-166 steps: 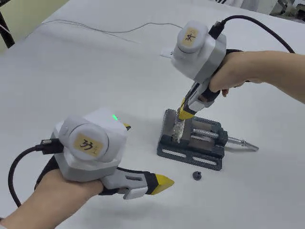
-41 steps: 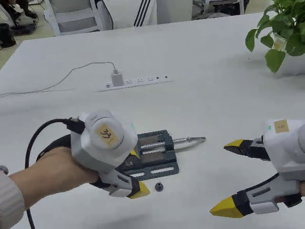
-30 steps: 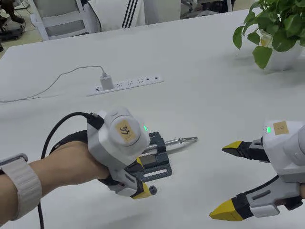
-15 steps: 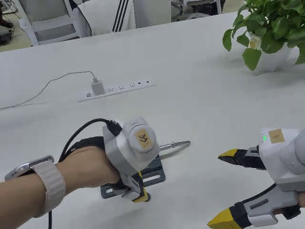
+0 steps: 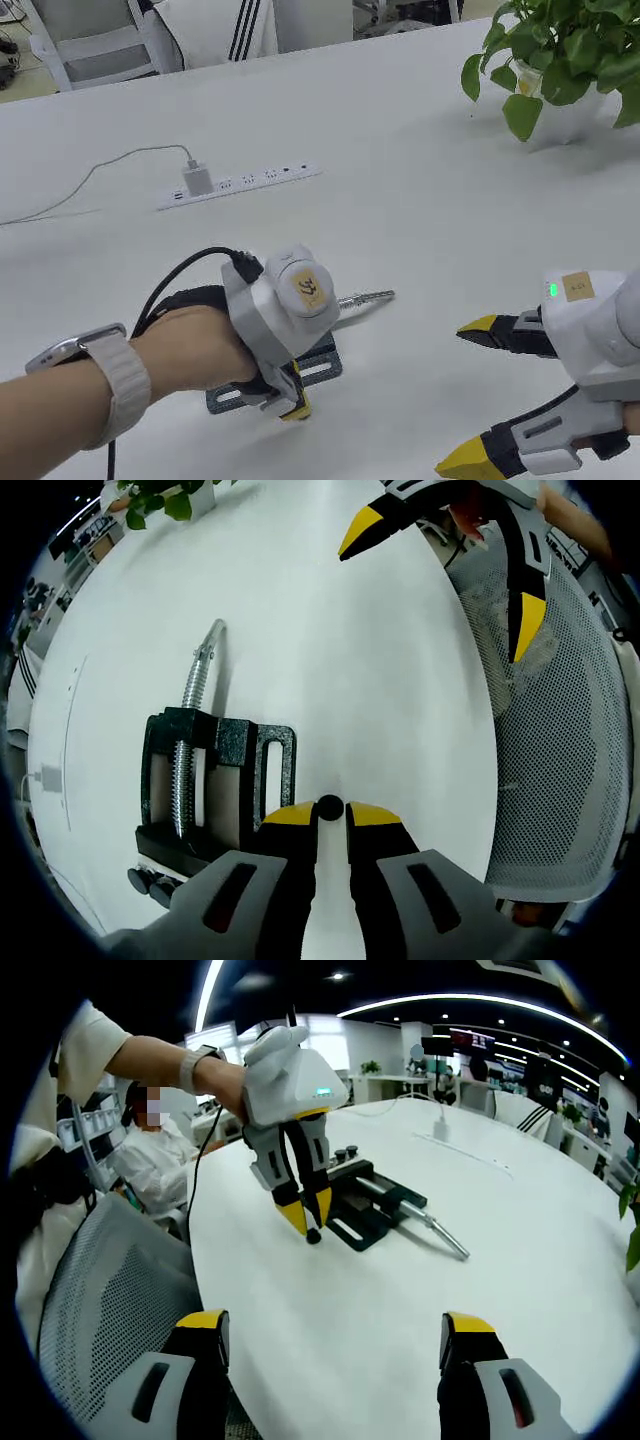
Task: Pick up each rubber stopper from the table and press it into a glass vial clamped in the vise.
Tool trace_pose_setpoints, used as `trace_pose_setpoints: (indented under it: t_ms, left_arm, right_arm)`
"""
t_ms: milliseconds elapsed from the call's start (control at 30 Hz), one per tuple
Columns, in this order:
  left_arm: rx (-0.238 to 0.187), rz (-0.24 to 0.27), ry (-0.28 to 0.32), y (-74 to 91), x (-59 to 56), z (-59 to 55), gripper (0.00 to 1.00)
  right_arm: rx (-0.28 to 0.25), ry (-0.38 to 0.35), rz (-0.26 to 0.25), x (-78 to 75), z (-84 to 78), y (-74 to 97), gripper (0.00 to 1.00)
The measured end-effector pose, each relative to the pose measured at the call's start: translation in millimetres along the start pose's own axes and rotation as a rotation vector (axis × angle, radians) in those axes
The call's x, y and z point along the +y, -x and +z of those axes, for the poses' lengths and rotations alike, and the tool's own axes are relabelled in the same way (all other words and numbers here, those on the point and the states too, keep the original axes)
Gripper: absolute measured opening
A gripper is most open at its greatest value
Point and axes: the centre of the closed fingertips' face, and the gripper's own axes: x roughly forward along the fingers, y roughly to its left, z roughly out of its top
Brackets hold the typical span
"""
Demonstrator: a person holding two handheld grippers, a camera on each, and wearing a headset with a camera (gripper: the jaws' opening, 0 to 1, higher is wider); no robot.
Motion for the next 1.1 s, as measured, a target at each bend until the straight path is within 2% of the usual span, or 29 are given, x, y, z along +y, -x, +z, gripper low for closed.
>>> trace_pose_setpoints:
  t_ms: [600,733,1100]
  left_arm:
    - [0.004,0.001,0.014,-8.7,-1.3,-1.0,0.05]
    - [0.016,0.012,-0.024,-13.5,-2.4,-2.2,0.05]
    - [-0.02,0.022,0.004,-11.4,-2.9,-2.2,0.04]
  right_arm:
    - [0.006,-0.012,0.006,3.1,-5.0,-0.6,0.83]
    - [0.007,-0.012,0.007,4.1,-5.0,-1.3,0.83]
    - [-0.001,-0.009,0.01,8.4,-2.4,-4.2,0.81]
